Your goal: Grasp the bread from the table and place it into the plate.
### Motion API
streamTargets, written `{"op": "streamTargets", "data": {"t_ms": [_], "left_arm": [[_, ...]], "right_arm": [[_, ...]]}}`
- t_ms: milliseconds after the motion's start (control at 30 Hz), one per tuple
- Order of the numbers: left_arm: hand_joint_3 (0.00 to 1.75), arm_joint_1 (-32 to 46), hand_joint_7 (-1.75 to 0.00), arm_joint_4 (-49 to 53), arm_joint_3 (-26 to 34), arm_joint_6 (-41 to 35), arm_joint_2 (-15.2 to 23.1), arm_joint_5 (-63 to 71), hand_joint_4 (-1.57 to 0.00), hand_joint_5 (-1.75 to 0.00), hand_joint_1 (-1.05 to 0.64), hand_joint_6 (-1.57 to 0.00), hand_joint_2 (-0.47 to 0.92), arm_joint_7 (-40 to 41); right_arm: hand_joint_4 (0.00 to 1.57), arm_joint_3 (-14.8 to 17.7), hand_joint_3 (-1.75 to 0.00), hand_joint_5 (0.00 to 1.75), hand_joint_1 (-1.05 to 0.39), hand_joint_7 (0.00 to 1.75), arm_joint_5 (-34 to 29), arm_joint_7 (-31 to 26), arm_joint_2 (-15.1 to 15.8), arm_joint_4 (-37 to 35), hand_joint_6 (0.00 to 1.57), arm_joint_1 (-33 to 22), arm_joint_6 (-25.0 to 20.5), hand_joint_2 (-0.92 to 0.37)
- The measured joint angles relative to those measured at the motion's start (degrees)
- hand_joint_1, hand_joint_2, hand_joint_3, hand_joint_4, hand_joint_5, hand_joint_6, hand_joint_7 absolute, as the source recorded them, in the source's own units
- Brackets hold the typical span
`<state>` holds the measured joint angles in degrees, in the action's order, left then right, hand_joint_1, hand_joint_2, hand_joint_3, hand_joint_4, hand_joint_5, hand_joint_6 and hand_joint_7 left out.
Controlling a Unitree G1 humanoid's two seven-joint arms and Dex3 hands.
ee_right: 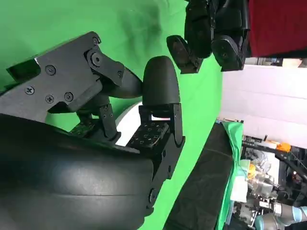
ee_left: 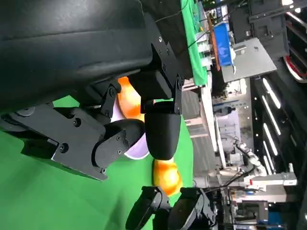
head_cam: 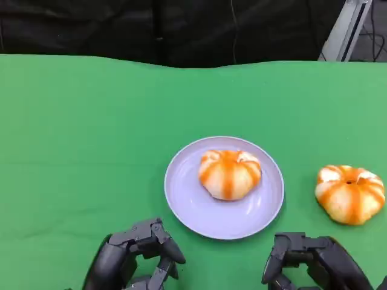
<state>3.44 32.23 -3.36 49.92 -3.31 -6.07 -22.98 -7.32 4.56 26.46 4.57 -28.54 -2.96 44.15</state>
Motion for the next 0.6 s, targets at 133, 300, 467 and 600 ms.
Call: {"op": "streamTargets", "data": {"t_ms": [133,300,467,600], "left_arm": [[1.11,-0.37,-1.29,0.45,-0.42,-0.01,0.20,-0.12,-0.82,-1.61,-0.09,-0.86,0.55,-0.18],[1.12,-0.42,-1.28,0.71,-0.49,-0.01,0.26,-0.21,-0.82,-1.60,-0.09,-0.85,0.55,-0.24],[1.12,-0.43,-1.29,1.35,-0.47,0.00,0.29,-0.74,-0.81,-1.60,-0.09,-0.85,0.55,-0.26],[1.11,-0.42,-1.29,1.42,-0.46,0.00,0.33,-1.03,-0.80,-1.62,-0.08,-0.84,0.56,-0.32]], "right_arm": [[0.86,0.00,-1.01,1.44,-0.10,1.18,0.00,0.00,0.00,0.00,0.87,0.01,0.00,-0.59],[0.86,0.01,-1.03,1.44,-0.11,1.19,0.00,-0.02,0.00,0.00,0.87,0.01,0.00,-0.58],[0.85,0.01,-1.03,1.45,-0.11,1.19,0.00,-0.05,0.00,0.00,0.86,0.01,-0.01,-0.58],[0.85,0.01,-1.02,1.46,-0.11,1.20,0.04,0.11,0.00,-0.39,0.86,0.12,0.00,-0.58]]}}
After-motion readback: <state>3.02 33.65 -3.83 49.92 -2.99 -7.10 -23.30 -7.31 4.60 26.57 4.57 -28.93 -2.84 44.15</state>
